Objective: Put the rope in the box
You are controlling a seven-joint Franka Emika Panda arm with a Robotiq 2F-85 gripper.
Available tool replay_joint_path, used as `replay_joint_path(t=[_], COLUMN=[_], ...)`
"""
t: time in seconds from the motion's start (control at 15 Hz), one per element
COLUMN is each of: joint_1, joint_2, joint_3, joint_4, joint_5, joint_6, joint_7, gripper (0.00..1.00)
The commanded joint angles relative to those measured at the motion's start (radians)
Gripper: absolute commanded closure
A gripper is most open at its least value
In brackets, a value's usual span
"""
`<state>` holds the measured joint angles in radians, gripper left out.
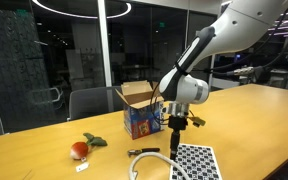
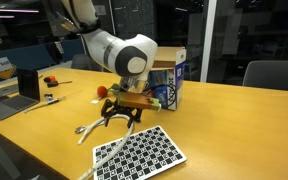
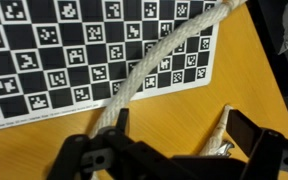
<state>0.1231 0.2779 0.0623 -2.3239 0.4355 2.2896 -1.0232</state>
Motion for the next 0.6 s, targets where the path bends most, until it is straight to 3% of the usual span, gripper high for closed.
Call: replay_joint_path(t=[0.0, 0.53], joint_1=[-0.07, -0.119], joint_2=[0.118, 0.242], joint_3=[0.042, 0.099], joint_4=[0.131, 0.249], joint_5=[-0.062, -0.112], joint_6=[-0.046, -0.037], joint_7=[-0.005, 0.015], gripper=[0.0, 0.0])
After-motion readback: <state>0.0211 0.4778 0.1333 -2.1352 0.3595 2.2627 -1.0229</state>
